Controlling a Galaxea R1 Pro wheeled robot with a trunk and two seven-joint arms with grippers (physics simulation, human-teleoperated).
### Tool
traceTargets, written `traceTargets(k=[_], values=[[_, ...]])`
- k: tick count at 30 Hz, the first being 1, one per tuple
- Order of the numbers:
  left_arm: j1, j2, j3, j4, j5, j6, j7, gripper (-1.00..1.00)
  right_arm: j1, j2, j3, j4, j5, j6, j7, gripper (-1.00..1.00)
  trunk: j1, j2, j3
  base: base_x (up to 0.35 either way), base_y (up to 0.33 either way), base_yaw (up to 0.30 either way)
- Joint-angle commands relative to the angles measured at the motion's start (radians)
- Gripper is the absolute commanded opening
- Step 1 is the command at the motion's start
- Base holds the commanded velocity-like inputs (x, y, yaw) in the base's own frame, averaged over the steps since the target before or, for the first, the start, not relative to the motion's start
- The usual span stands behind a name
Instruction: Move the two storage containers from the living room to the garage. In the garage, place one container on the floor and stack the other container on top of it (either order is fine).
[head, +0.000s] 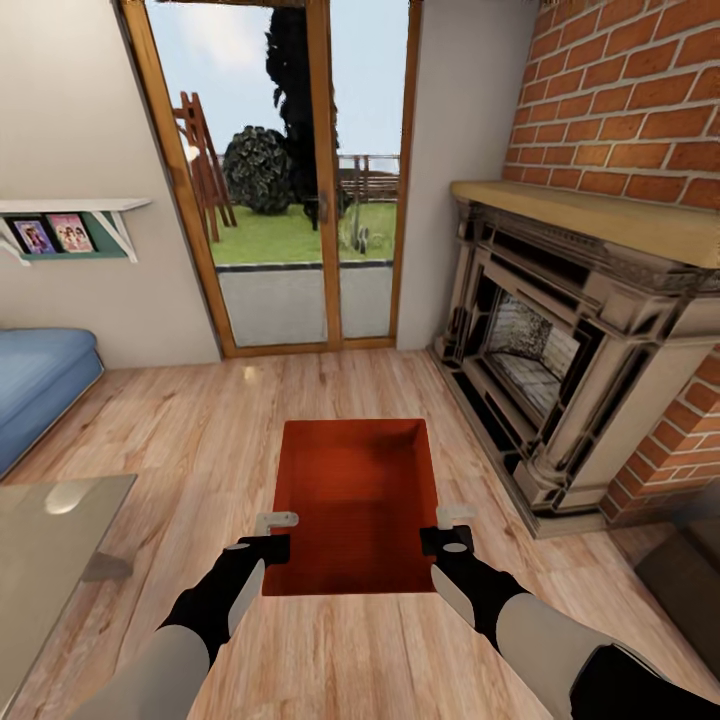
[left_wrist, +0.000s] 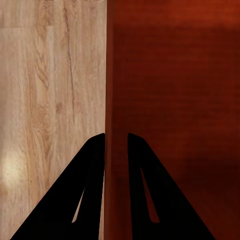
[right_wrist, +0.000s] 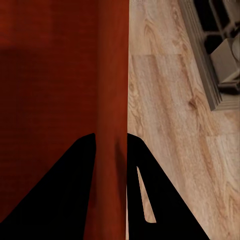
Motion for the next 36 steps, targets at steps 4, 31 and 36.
traceTargets(k=[4,31,36], values=[[-0.001,0.001,0.001,-0.026,-0.010,-0.035,0.012,-1.00,-0.001,-0.001,0.015,0.001,-0.027,0.007,-0.011,-1.00,0.001,-0.002,0.004,0.000,0.000,0.000],[-0.001,0.000,-0.001,-0.021,-0.009,-0.033,0.012,-1.00,-0.001,-0.001,0.014,0.001,-0.027,0.007,-0.011,-1.00,0.001,-0.002,0.047,0.000,0.000,0.000],[-0.001,0.000,-0.001,-0.019,-0.009,-0.033,0.013,-1.00,-0.001,-0.001,0.014,0.002,-0.027,0.007,-0.011,-1.00,0.001,-0.002,0.055,0.000,0.000,0.000]])
